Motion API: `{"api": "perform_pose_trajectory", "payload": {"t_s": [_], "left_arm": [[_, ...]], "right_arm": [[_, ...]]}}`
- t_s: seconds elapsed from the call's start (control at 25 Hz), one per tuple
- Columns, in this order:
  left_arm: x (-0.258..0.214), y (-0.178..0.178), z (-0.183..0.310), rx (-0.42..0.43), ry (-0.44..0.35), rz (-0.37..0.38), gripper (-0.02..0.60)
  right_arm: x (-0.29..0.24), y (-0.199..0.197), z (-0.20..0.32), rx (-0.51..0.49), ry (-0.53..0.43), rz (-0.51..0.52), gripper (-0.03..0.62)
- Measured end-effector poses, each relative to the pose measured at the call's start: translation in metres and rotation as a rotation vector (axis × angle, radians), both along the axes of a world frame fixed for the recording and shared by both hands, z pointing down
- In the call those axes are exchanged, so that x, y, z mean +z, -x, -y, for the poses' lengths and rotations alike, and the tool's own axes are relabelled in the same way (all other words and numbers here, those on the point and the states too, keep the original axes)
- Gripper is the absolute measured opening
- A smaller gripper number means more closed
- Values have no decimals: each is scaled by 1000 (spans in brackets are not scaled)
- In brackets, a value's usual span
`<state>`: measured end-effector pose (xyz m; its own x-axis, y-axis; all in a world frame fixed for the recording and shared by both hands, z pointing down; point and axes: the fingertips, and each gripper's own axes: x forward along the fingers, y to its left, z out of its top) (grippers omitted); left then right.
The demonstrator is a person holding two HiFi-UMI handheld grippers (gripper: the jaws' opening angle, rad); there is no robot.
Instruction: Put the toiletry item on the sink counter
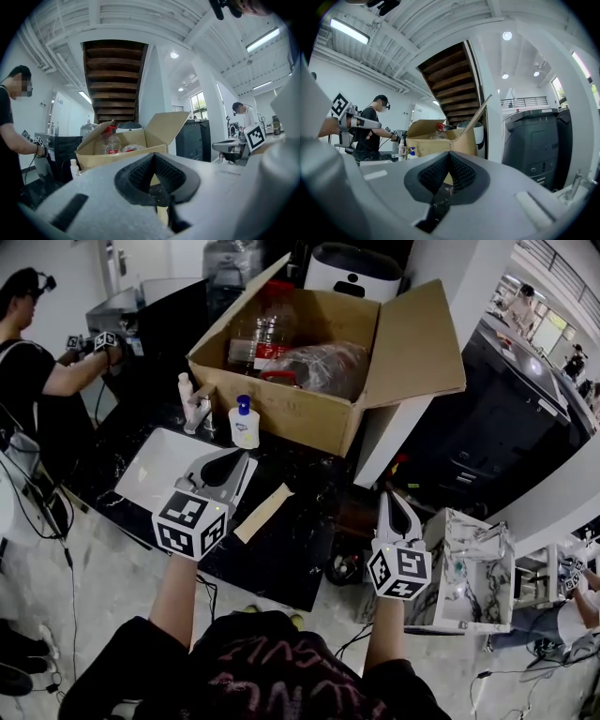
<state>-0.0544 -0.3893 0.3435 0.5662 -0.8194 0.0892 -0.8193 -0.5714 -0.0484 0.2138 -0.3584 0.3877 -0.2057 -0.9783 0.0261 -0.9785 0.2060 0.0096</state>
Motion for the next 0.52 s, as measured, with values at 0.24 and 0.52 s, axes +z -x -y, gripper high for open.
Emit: {"api": "perform_pose_trajectory", "payload": {"t_s": [0.24, 0.52], "left_arm": [[0, 0, 1, 5, -5, 10, 0], [0, 0, 3, 4, -17, 27, 2]], "right_arm": [[-2, -1, 1, 4, -4, 0, 11], [-2, -1, 4, 9, -4, 1, 11]]}}
